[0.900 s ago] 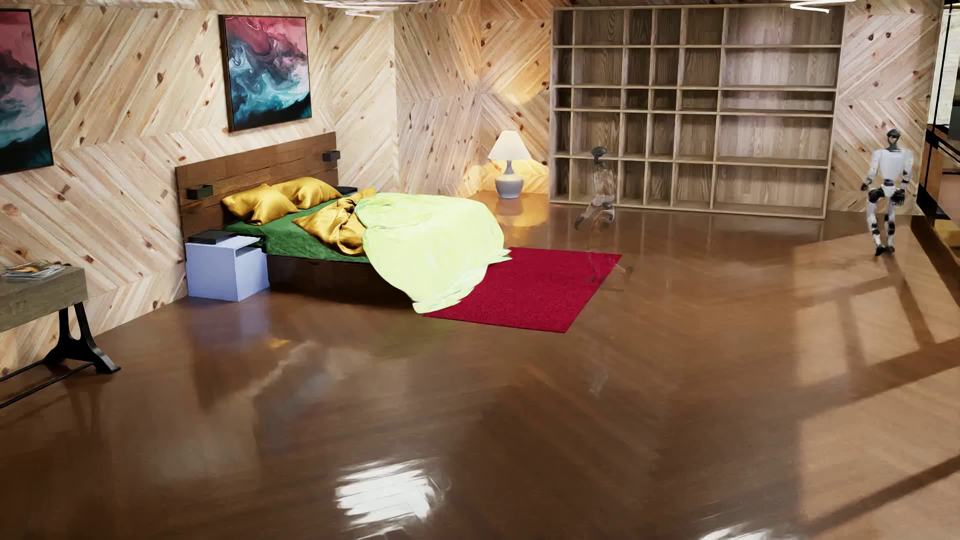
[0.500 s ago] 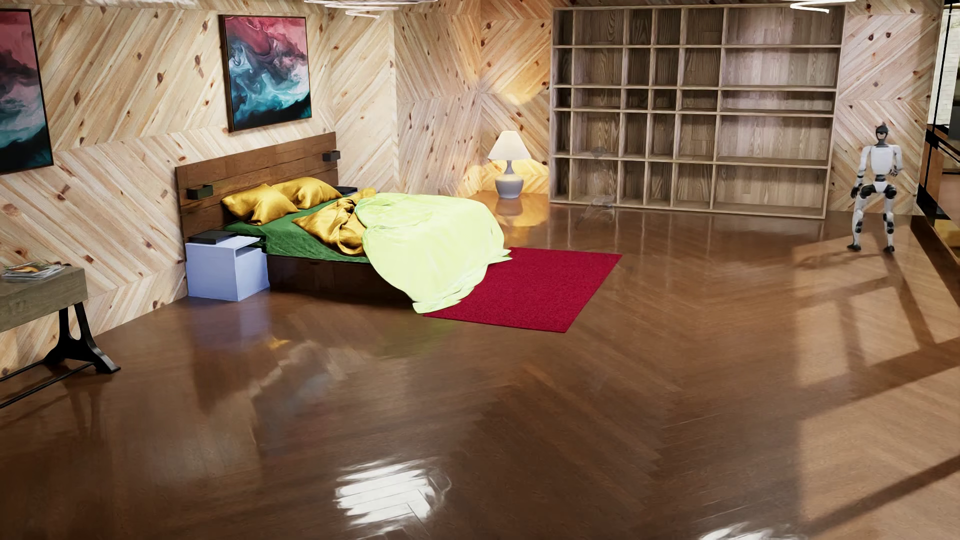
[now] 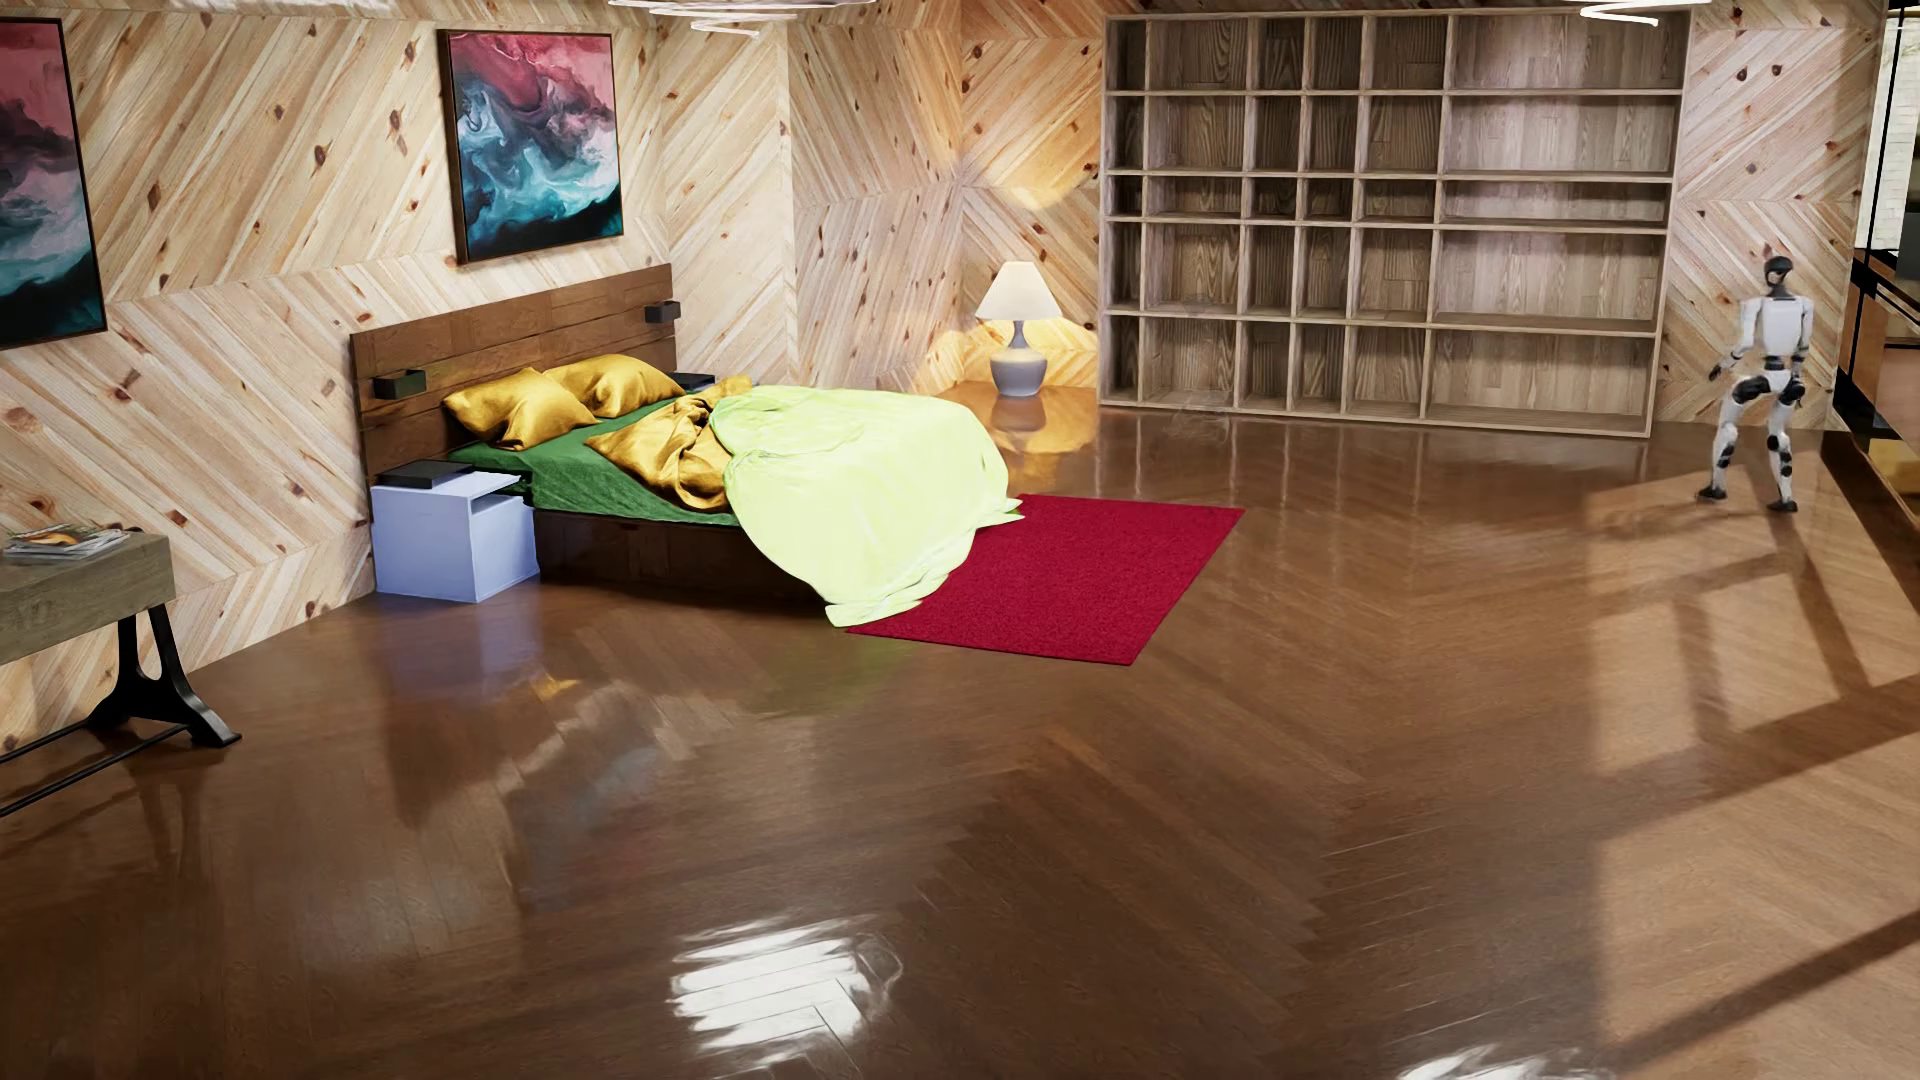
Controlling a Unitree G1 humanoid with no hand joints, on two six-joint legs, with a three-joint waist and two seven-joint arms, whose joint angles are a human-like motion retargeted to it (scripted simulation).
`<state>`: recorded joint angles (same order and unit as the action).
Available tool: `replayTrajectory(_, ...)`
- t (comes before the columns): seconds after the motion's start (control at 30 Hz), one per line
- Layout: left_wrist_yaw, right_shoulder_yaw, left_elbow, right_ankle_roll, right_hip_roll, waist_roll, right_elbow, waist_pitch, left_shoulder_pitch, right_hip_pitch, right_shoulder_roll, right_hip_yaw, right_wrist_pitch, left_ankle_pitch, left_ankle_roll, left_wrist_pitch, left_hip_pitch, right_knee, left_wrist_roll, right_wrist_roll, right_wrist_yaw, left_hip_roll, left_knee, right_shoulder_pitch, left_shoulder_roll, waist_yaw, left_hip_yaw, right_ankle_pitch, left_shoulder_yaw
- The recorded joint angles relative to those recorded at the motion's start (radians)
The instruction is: Approach the bed
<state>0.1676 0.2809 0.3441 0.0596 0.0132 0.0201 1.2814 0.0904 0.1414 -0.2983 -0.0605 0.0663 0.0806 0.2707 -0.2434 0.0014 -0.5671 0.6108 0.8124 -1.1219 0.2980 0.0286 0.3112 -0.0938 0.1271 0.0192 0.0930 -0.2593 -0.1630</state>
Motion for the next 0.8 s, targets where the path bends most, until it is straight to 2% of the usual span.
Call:
replayTrajectory(0.03, -0.033, 0.026, -0.022, 0.007, -0.035, 0.009, -0.002, 0.001, 0.008, -0.026, -0.007, -0.064, 0.004, -0.090, 0.002, -0.006, -0.017, -0.024, 0.036, -0.037, -0.016, 0.002, 0.075, -0.016, -0.004, 0.002, 0.030, 0.026, -0.018)
replayTrajectory(0.07, -0.063, 0.060, -0.031, 0.016, -0.068, 0.016, -0.019, -0.001, 0.023, -0.040, -0.017, -0.120, 0.009, -0.208, 0.036, -0.014, -0.017, -0.051, 0.050, -0.085, -0.063, 0.053, 0.210, -0.032, -0.006, 0.008, 0.100, 0.056, -0.028)
replayTrajectory(0.13, -0.083, 0.140, -0.014, 0.042, -0.116, 0.026, -0.093, -0.013, 0.073, -0.040, -0.034, -0.216, 0.019, -0.390, 0.176, -0.003, 0.060, -0.128, 0.028, -0.195, -0.190, 0.204, 0.454, -0.072, 0.000, 0.025, 0.283, 0.127, -0.004)
replayTrajectory(0.17, -0.062, 0.150, 0.011, 0.057, -0.136, 0.027, -0.155, -0.023, 0.100, -0.031, -0.040, -0.259, 0.019, -0.445, 0.223, 0.021, 0.114, -0.170, 0.010, -0.224, -0.255, 0.266, 0.529, -0.089, 0.005, 0.035, 0.310, 0.162, 0.028)
replayTrajectory(0.2, -0.027, 0.128, 0.045, 0.075, -0.157, 0.028, -0.236, -0.034, 0.120, -0.021, -0.046, -0.307, 0.010, -0.485, 0.244, 0.059, 0.165, -0.209, -0.009, -0.225, -0.319, 0.321, 0.578, -0.101, 0.008, 0.042, 0.312, 0.195, 0.068)
replayTrajectory(0.27, 0.043, 0.046, 0.144, 0.118, -0.213, 0.030, -0.444, -0.058, 0.123, 0.000, -0.056, -0.430, -0.024, -0.565, 0.262, 0.156, 0.252, -0.262, -0.057, -0.194, -0.456, 0.463, 0.605, -0.101, 0.009, 0.041, 0.348, 0.248, 0.160)
replayTrajectory(0.3, 0.057, -0.009, 0.196, 0.141, -0.252, 0.033, -0.556, -0.070, 0.110, 0.006, -0.067, -0.502, -0.038, -0.608, 0.275, 0.208, 0.294, -0.273, -0.064, -0.160, -0.525, 0.560, 0.592, -0.089, 0.021, 0.033, 0.438, 0.270, 0.192)
replayTrajectory(0.33, 0.045, -0.080, 0.228, 0.162, -0.303, 0.036, -0.653, -0.080, 0.096, 0.015, -0.073, -0.579, -0.043, -0.643, 0.297, 0.253, 0.341, -0.280, -0.040, -0.091, -0.584, 0.650, 0.566, -0.073, 0.038, 0.021, 0.583, 0.291, 0.196)
replayTrajectory(0.37, 0.012, -0.160, 0.234, 0.180, -0.369, 0.036, -0.730, -0.089, 0.081, 0.033, -0.082, -0.660, -0.044, -0.660, 0.293, 0.272, 0.378, -0.280, 0.004, 0.018, -0.629, 0.693, 0.533, -0.051, 0.053, 0.011, 0.724, 0.299, 0.171)
replayTrajectory(0.4, -0.031, -0.236, 0.222, 0.182, -0.454, 0.030, -0.787, -0.093, 0.062, 0.061, -0.103, -0.733, -0.042, -0.672, 0.189, 0.250, 0.374, -0.264, 0.042, 0.151, -0.655, 0.664, 0.510, -0.015, 0.061, 0.011, 0.763, 0.276, 0.127)
replayTrajectory(0.43, -0.079, -0.298, 0.207, 0.149, -0.549, 0.016, -0.829, -0.091, 0.038, 0.089, -0.138, -0.772, -0.037, -0.710, 0.113, 0.196, 0.319, -0.228, 0.057, 0.285, -0.662, 0.575, 0.509, 0.036, 0.062, 0.015, 0.691, 0.205, 0.076)
replayTrajectory(0.47, -0.134, -0.338, 0.197, 0.041, -0.611, -0.001, -0.851, -0.085, 0.012, 0.090, -0.173, -0.719, -0.027, -0.747, 0.125, 0.131, 0.259, -0.165, 0.055, 0.395, -0.659, 0.465, 0.520, 0.100, 0.066, 0.011, 0.597, 0.094, 0.026)
replayTrajectory(0.5, -0.181, -0.347, 0.191, -0.060, -0.587, -0.014, -0.838, -0.074, -0.012, 0.038, -0.195, -0.521, -0.011, -0.775, 0.164, 0.078, 0.220, -0.063, 0.058, 0.462, -0.654, 0.353, 0.520, 0.161, 0.075, -0.005, 0.502, 0.010, -0.015)
replayTrajectory(0.53, -0.198, -0.324, 0.189, -0.022, -0.491, -0.023, -0.790, -0.062, -0.043, -0.037, -0.216, -0.299, 0.017, -0.791, 0.206, 0.058, 0.213, 0.062, 0.074, 0.485, -0.629, 0.250, 0.499, 0.211, 0.071, -0.018, 0.424, -0.032, -0.039)
replayTrajectory(0.57, -0.176, -0.276, 0.182, 0.008, -0.401, -0.035, -0.718, -0.051, -0.064, -0.100, -0.234, -0.203, 0.047, -0.794, 0.241, 0.055, 0.235, 0.178, 0.080, 0.462, -0.560, 0.163, 0.456, 0.248, 0.052, -0.022, 0.367, -0.057, -0.040)
replayTrajectory(0.6, -0.136, -0.204, 0.162, -0.019, -0.348, -0.049, -0.630, -0.041, -0.072, -0.154, -0.235, -0.223, 0.065, -0.783, 0.265, 0.048, 0.274, 0.269, 0.057, 0.402, -0.449, 0.091, 0.397, 0.269, 0.025, -0.025, 0.323, -0.069, -0.026)
replayTrajectory(0.63, -0.107, -0.130, 0.134, -0.060, -0.296, -0.063, -0.549, -0.034, -0.082, -0.212, -0.224, -0.268, 0.051, -0.762, 0.281, 0.022, 0.320, 0.326, 0.013, 0.326, -0.309, 0.025, 0.331, 0.283, 0.004, -0.034, 0.275, -0.072, -0.018)
replayTrajectory(0.67, -0.100, -0.085, 0.104, -0.065, -0.226, -0.074, -0.496, -0.028, -0.102, -0.285, -0.202, -0.280, 0.008, -0.735, 0.298, -0.028, 0.369, 0.349, -0.026, 0.261, -0.171, -0.039, 0.264, 0.300, -0.004, -0.048, 0.218, -0.059, -0.027)
replayTrajectory(0.7, -0.104, -0.083, 0.071, -0.042, -0.148, -0.084, -0.476, -0.023, -0.136, -0.370, -0.168, -0.265, -0.039, -0.707, 0.318, -0.089, 0.422, 0.334, -0.039, 0.231, -0.064, -0.100, 0.198, 0.327, 0.001, -0.063, 0.154, -0.037, -0.045)
replayTrajectory(0.73, -0.099, -0.111, 0.033, -0.029, -0.085, -0.091, -0.484, -0.019, -0.177, -0.454, -0.125, -0.241, -0.069, -0.684, 0.336, -0.140, 0.483, 0.285, -0.034, 0.231, -0.008, -0.151, 0.131, 0.358, 0.007, -0.077, 0.089, -0.014, -0.062)
replayTrajectory(0.77, -0.079, -0.133, -0.006, -0.031, -0.045, -0.096, -0.509, -0.014, -0.218, -0.526, -0.086, -0.219, -0.085, -0.667, 0.350, -0.169, 0.549, 0.205, -0.027, 0.235, -0.016, -0.190, 0.070, 0.387, 0.005, -0.090, 0.023, 0.023, -0.072)
replayTrajectory(0.8, -0.049, -0.129, -0.039, -0.036, -0.016, -0.097, -0.538, -0.009, -0.255, -0.581, -0.060, -0.195, -0.096, -0.649, 0.365, -0.174, 0.616, 0.102, -0.029, 0.219, -0.076, -0.213, 0.021, 0.407, -0.004, -0.102, -0.046, 0.073, -0.077)
